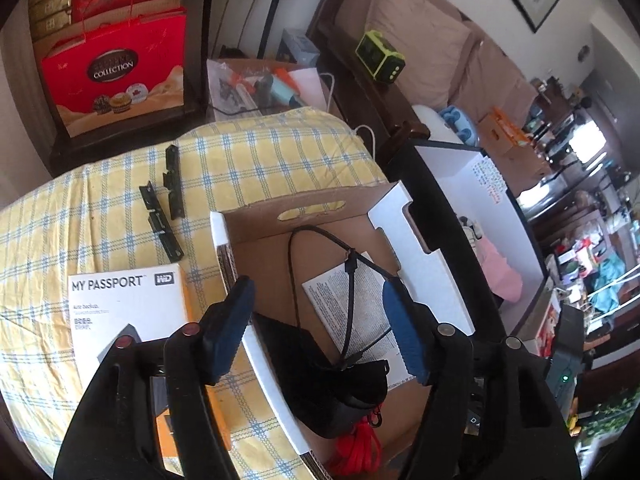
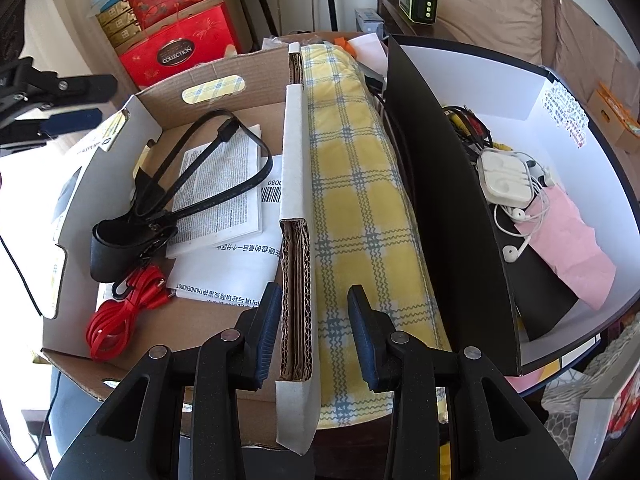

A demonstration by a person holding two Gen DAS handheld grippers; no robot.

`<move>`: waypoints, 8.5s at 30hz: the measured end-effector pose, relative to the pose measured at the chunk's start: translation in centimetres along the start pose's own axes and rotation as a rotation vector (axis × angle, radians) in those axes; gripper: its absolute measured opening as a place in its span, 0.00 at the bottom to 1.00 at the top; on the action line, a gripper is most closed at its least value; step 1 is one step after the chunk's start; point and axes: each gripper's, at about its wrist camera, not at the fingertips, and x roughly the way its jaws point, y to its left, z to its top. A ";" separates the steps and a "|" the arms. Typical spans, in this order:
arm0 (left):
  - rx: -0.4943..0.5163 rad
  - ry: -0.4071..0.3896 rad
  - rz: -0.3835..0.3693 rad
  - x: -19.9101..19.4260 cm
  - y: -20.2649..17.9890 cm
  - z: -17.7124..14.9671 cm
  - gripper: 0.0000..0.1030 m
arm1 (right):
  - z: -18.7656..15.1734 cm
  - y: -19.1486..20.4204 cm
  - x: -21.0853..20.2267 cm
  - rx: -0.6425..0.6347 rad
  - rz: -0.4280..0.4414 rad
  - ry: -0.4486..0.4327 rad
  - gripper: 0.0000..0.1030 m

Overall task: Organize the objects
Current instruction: 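Open the left tool to drop the black cable into the tray, then reach the left tool to a black plastic bracket and grasp it, then carry the black bracket into the tray and open the left tool, then reach the left tool to the second black bracket and grasp it, then carry the second bracket into the tray and open the left tool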

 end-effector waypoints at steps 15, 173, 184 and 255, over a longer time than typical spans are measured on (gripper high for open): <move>-0.159 -0.063 0.108 -4.9 8.5 3.2 0.80 | 0.2 -0.3 -0.5 -0.001 -0.001 -0.009 0.34; -0.143 0.020 0.159 -0.3 7.8 5.6 0.82 | 1.7 1.1 -0.2 -0.036 -0.036 -0.040 0.09; -0.188 0.014 0.217 -0.1 11.2 6.0 0.88 | 1.5 1.1 -0.2 -0.035 -0.037 -0.034 0.10; 0.147 0.070 0.114 1.7 -1.2 3.6 0.11 | 1.8 0.9 1.2 -0.032 -0.027 -0.001 0.11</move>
